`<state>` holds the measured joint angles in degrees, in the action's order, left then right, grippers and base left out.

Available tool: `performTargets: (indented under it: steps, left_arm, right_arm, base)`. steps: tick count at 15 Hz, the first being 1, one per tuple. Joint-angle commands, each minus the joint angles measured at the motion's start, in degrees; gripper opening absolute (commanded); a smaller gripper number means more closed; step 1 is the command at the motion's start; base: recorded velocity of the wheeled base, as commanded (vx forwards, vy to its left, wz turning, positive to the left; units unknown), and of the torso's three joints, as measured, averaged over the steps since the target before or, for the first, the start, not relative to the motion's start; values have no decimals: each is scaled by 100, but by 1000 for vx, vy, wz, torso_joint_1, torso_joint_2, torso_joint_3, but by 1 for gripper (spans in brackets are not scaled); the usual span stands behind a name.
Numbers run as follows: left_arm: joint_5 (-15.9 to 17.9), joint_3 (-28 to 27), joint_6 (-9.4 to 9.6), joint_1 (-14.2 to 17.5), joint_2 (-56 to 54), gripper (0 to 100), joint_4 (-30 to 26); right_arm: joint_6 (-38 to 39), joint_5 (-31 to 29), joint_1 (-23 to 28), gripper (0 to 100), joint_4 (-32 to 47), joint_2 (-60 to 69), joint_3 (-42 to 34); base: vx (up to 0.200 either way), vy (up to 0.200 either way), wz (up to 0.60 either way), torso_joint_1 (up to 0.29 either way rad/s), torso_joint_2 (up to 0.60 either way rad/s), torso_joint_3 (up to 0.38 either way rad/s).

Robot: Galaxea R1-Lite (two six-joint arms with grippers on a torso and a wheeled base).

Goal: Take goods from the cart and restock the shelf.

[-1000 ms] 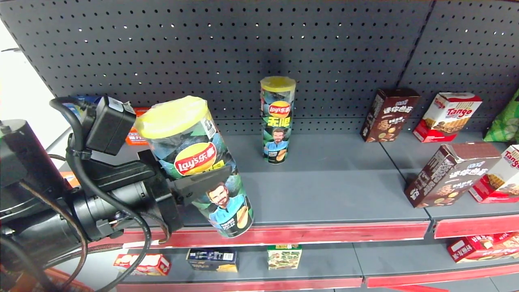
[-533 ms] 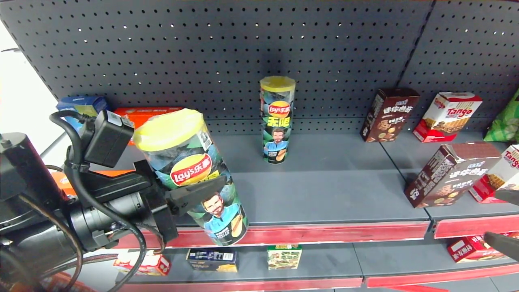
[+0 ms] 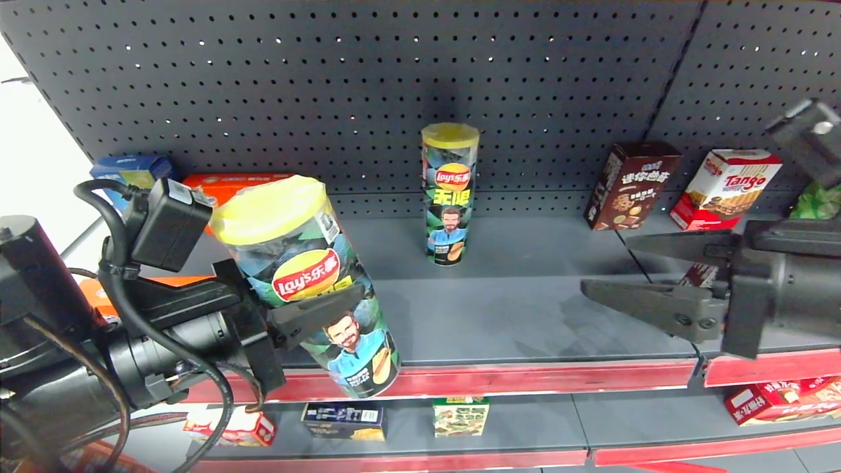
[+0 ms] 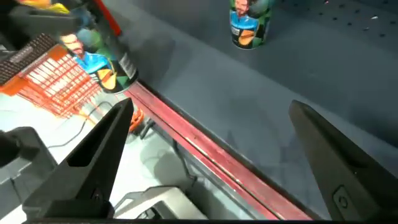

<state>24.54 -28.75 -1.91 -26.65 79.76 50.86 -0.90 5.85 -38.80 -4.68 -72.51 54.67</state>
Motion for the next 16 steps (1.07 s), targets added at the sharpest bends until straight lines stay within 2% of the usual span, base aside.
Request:
performTargets:
  steps: [1, 4, 6, 10, 12, 14, 16]
  left_arm:
    - [-2, 1, -2, 2, -5, 0, 12]
    - [-2, -8, -2, 2, -5, 0, 12]
    - [-2, -8, -2, 11, 4, 0, 12]
    - [-2, 1, -2, 11, -5, 0, 12]
    - [-2, -8, -2, 11, -5, 0, 12]
    - [-2, 9, -2, 11, -5, 0, 12]
    - [-2, 18, -2, 2, 4, 0, 12]
  right_arm:
    - [-6, -23, -31, 100, -209, -853, 342]
    - [-24, -260, 180, 100, -595, -1617, 685]
    - [-50, -506, 382, 100, -1228, -2312, 1045]
    - [-59, -427, 734, 100, -1246, -3041, 1986]
    - [-226, -154, 901, 100, -1307, -3278, 2170]
    - [-736, 672, 1147, 100, -1632, -3437, 2241]
    - [-833, 1340, 1279, 100, -1738, -3542, 2311]
  base:
    - [0, 0, 0, 0, 0, 0]
    - [0, 0, 0, 0, 0, 0]
    - [0, 0, 0, 0, 0, 0]
    - [0, 0, 0, 0, 0, 0]
    - [0, 0, 0, 0, 0, 0]
    - [0, 0, 0, 0, 0, 0]
    - [0, 0, 0, 0, 0, 0]
